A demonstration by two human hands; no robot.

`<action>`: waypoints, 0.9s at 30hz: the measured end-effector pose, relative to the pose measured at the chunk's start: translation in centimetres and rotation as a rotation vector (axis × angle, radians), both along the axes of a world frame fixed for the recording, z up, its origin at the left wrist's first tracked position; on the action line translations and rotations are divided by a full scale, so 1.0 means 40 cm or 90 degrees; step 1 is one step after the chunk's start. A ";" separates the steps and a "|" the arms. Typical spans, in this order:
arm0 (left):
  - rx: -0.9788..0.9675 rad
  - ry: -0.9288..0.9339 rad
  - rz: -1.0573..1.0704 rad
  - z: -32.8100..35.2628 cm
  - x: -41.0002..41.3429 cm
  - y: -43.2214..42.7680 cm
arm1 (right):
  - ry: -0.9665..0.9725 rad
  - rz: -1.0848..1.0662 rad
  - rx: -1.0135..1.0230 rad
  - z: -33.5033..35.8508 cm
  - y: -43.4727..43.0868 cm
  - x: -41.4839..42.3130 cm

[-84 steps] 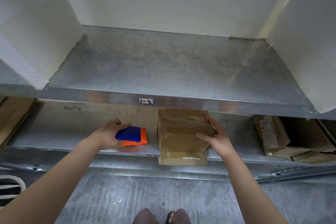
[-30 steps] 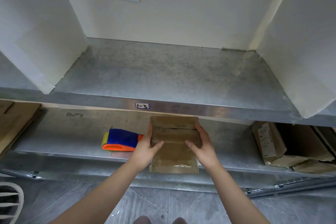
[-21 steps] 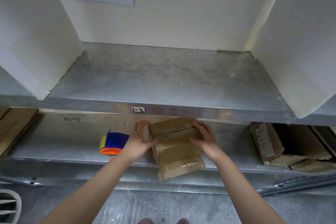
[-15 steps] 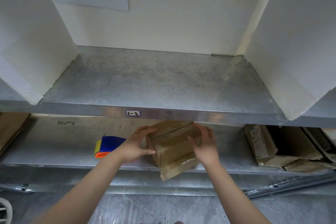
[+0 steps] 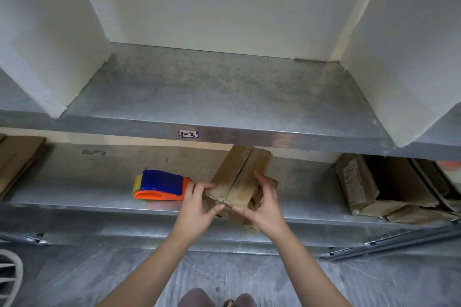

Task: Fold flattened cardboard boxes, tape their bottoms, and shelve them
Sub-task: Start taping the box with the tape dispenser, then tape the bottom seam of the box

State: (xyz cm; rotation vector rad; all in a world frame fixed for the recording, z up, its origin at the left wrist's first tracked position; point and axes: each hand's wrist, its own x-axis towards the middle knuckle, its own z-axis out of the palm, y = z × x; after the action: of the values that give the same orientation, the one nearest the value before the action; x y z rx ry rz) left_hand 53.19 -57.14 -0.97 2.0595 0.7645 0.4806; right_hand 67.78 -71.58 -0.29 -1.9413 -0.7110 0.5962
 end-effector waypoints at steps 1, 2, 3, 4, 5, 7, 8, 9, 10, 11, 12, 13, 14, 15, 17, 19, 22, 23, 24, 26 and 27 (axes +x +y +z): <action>-0.010 0.000 -0.019 0.004 -0.001 0.006 | -0.012 0.013 -0.009 -0.002 -0.004 -0.002; -0.014 0.006 -0.039 0.008 -0.002 0.009 | -0.018 0.028 -0.016 -0.003 -0.007 -0.001; -0.018 0.013 -0.057 0.012 -0.001 0.011 | -0.021 0.046 -0.018 -0.004 -0.009 0.003; -0.024 0.018 -0.069 0.016 0.000 0.011 | -0.017 0.065 -0.021 -0.006 -0.008 0.011; -0.023 0.021 -0.076 0.017 0.003 0.011 | -0.008 0.086 -0.025 -0.007 -0.006 0.023; 0.022 0.024 -0.088 0.015 0.017 0.014 | 0.016 0.113 -0.034 0.002 0.009 0.048; 0.056 0.029 -0.098 0.015 0.026 0.016 | 0.018 0.112 -0.041 0.006 0.020 0.060; 0.086 0.037 -0.107 0.017 0.035 0.019 | 0.007 0.111 -0.052 0.011 0.033 0.068; 0.104 0.043 -0.109 0.020 0.044 0.023 | -0.018 0.112 -0.072 0.015 0.046 0.072; 0.115 0.050 -0.103 0.023 0.050 0.028 | -0.054 0.115 -0.094 0.016 0.057 0.073; 0.125 0.059 -0.097 0.026 0.053 0.033 | -0.094 0.117 -0.110 0.016 0.064 0.071; 0.137 0.076 -0.098 0.029 0.052 0.038 | -0.127 0.113 -0.122 0.016 0.066 0.066; 0.153 0.097 -0.111 0.033 0.048 0.043 | -0.154 0.108 -0.130 0.019 0.063 0.060; 0.170 0.120 -0.133 0.038 0.044 0.048 | -0.178 0.100 -0.140 0.022 0.055 0.053; 0.229 0.160 -0.187 0.052 0.030 0.059 | -0.224 0.088 -0.155 0.033 0.029 0.040; 0.310 0.193 -0.228 0.071 0.013 0.071 | -0.262 0.098 -0.173 0.050 -0.001 0.028; 0.401 0.202 -0.240 0.112 -0.021 0.101 | -0.355 0.120 -0.200 0.095 -0.035 0.011; 0.422 0.190 -0.240 0.125 -0.036 0.113 | -0.399 0.125 -0.199 0.109 -0.038 0.006; 0.446 0.181 -0.244 0.137 -0.051 0.125 | -0.439 0.132 -0.200 0.125 -0.035 -0.002; 0.489 0.184 -0.249 0.146 -0.085 0.156 | -0.494 0.146 -0.199 0.156 -0.014 -0.029; 0.499 0.191 -0.250 0.146 -0.104 0.173 | -0.512 0.149 -0.187 0.169 0.003 -0.047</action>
State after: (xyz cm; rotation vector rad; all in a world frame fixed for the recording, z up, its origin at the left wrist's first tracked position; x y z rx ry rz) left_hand 49.04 -50.24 4.87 2.9806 0.3235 0.2625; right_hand 65.91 -71.48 6.45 -2.3975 -1.4230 0.0181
